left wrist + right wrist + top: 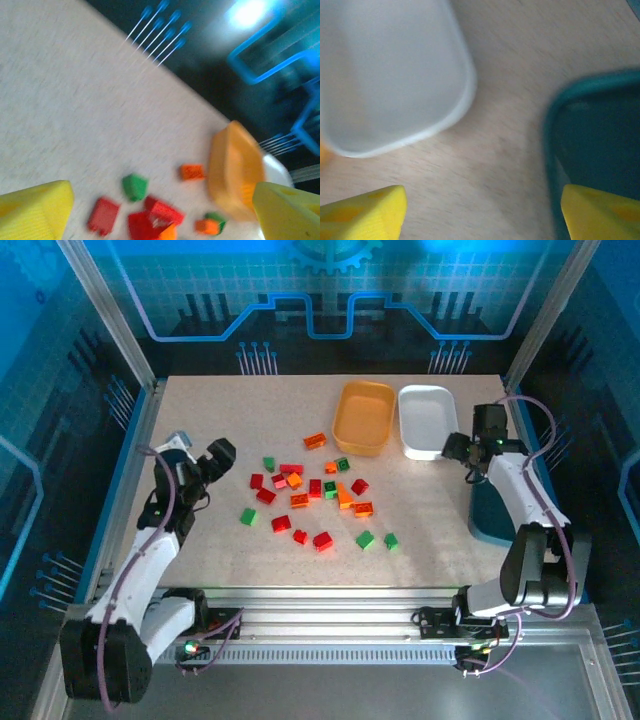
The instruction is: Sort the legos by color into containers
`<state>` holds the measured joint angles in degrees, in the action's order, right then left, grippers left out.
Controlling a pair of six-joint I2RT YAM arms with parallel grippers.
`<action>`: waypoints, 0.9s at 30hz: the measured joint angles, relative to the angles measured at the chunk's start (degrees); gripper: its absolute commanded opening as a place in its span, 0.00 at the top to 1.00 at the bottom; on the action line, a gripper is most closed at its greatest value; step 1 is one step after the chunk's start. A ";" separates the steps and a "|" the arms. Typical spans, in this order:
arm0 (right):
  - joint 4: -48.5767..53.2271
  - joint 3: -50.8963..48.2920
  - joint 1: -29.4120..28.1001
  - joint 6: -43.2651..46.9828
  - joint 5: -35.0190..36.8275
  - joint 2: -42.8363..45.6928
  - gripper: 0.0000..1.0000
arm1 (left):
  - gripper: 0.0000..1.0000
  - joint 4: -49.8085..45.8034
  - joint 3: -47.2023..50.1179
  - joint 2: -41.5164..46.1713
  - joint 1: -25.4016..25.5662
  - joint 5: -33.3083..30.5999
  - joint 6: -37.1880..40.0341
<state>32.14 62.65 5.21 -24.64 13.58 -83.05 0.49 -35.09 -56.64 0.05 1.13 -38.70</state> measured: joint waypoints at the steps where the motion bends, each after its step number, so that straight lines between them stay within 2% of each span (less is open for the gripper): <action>1: 1.09 0.02 0.68 -0.13 0.81 -0.70 0.17 | 0.16 -1.01 -0.63 -1.88 0.00 0.68 -0.48; 6: 4.48 0.02 1.62 -0.92 4.33 -5.55 0.20 | 0.17 -4.52 -5.07 -10.69 0.04 5.51 -1.88; 8: 4.90 -0.07 2.03 -0.85 4.13 -7.10 0.27 | 0.17 -4.87 -5.66 -11.87 0.20 6.67 -1.95; 14: 4.74 -1.57 3.82 -0.76 2.99 -9.60 0.39 | 0.17 -5.05 -5.70 -13.05 0.87 8.04 -1.95; 18: 4.66 -1.92 3.85 -0.50 2.10 -10.19 0.60 | 0.16 -5.22 -5.70 -14.10 0.87 8.87 -1.95; 22: 4.33 -1.92 3.85 -0.39 1.22 -11.45 0.71 | 0.15 -5.38 -5.70 -14.16 0.87 9.29 -1.88; 27: 3.15 -2.69 3.80 0.13 1.40 -11.74 0.96 | 0.15 -6.27 -6.16 -14.14 0.87 9.75 -1.70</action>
<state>35.29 59.96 9.02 -24.51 14.98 -94.78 -5.78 -41.25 -70.78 0.93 10.87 -40.40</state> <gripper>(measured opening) 0.109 0.852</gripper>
